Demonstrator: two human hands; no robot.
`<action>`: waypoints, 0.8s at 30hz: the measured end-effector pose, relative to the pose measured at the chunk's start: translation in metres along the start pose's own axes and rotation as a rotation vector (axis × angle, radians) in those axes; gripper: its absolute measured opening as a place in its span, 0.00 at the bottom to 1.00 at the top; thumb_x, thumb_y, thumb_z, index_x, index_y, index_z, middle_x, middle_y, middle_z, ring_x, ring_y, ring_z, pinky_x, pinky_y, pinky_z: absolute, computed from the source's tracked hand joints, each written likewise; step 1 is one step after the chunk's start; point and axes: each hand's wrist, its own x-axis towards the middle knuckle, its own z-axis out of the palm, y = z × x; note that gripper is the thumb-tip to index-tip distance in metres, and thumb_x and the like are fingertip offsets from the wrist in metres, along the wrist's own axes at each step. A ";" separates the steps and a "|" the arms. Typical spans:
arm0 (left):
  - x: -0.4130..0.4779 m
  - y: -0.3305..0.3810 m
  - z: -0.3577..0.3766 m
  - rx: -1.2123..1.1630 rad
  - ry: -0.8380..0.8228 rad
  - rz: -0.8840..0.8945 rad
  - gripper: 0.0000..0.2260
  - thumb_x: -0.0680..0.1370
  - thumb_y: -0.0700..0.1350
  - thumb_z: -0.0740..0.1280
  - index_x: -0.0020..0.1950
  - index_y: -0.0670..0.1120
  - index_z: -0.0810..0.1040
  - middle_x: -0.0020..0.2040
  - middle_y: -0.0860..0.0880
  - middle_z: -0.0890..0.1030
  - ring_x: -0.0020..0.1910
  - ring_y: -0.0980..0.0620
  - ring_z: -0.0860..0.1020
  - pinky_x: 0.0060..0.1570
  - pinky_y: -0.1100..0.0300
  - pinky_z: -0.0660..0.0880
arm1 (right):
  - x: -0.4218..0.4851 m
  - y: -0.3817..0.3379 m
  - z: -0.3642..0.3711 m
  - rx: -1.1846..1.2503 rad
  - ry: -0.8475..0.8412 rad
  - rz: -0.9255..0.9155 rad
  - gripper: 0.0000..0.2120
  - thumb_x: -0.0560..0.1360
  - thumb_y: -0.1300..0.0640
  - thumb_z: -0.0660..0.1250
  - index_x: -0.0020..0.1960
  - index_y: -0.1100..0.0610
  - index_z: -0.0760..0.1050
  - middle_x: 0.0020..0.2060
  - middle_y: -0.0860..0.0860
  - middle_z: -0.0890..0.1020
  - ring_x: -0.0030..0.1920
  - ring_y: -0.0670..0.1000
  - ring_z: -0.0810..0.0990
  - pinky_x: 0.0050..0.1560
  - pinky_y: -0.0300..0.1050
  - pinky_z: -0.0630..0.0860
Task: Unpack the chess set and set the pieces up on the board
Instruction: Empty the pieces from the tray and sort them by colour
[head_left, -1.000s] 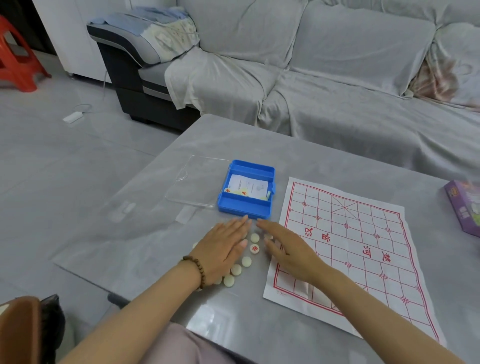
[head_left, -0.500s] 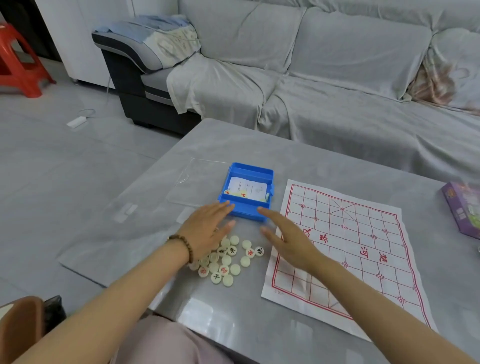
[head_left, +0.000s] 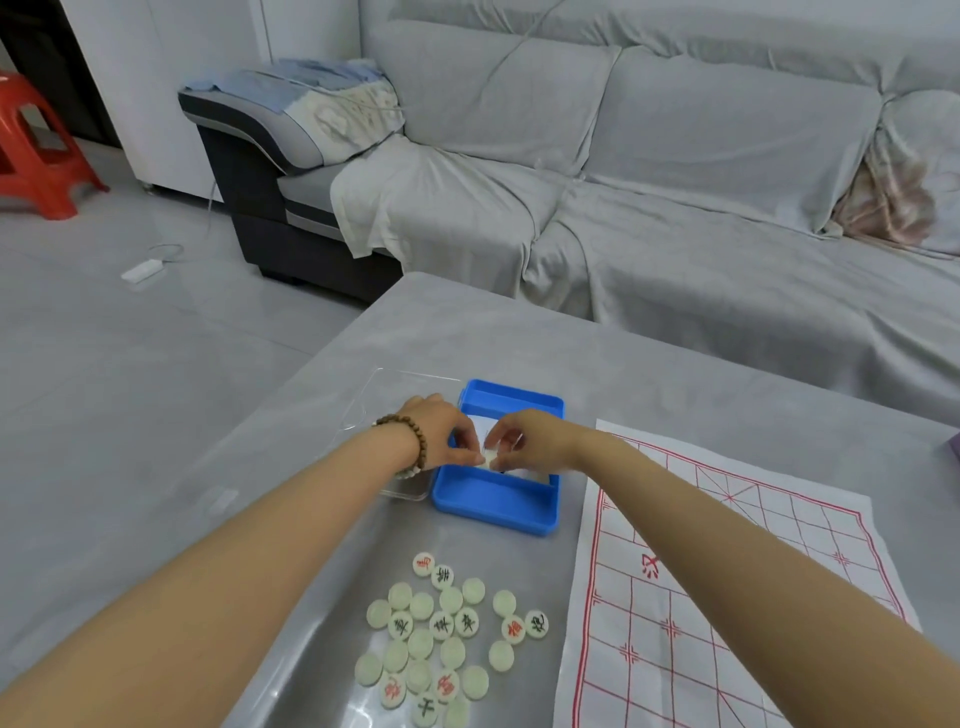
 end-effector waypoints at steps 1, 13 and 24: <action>0.003 0.000 -0.002 -0.018 -0.027 -0.004 0.08 0.73 0.57 0.67 0.47 0.56 0.80 0.48 0.56 0.80 0.52 0.55 0.72 0.57 0.58 0.68 | 0.002 0.002 0.000 0.020 -0.014 0.003 0.16 0.73 0.54 0.70 0.60 0.55 0.75 0.48 0.50 0.77 0.48 0.49 0.75 0.53 0.42 0.73; -0.008 0.005 -0.004 -0.525 0.144 -0.042 0.05 0.71 0.47 0.73 0.45 0.50 0.80 0.40 0.56 0.81 0.34 0.62 0.76 0.40 0.67 0.71 | -0.008 0.009 -0.004 0.282 0.182 -0.035 0.09 0.69 0.57 0.75 0.45 0.54 0.76 0.38 0.49 0.79 0.39 0.48 0.77 0.50 0.45 0.77; -0.109 -0.004 0.037 -0.752 0.244 -0.174 0.06 0.69 0.47 0.74 0.43 0.50 0.81 0.37 0.53 0.82 0.32 0.64 0.74 0.40 0.66 0.71 | -0.096 -0.012 0.071 0.402 0.259 0.045 0.07 0.69 0.54 0.74 0.43 0.56 0.79 0.36 0.49 0.83 0.29 0.43 0.79 0.34 0.30 0.74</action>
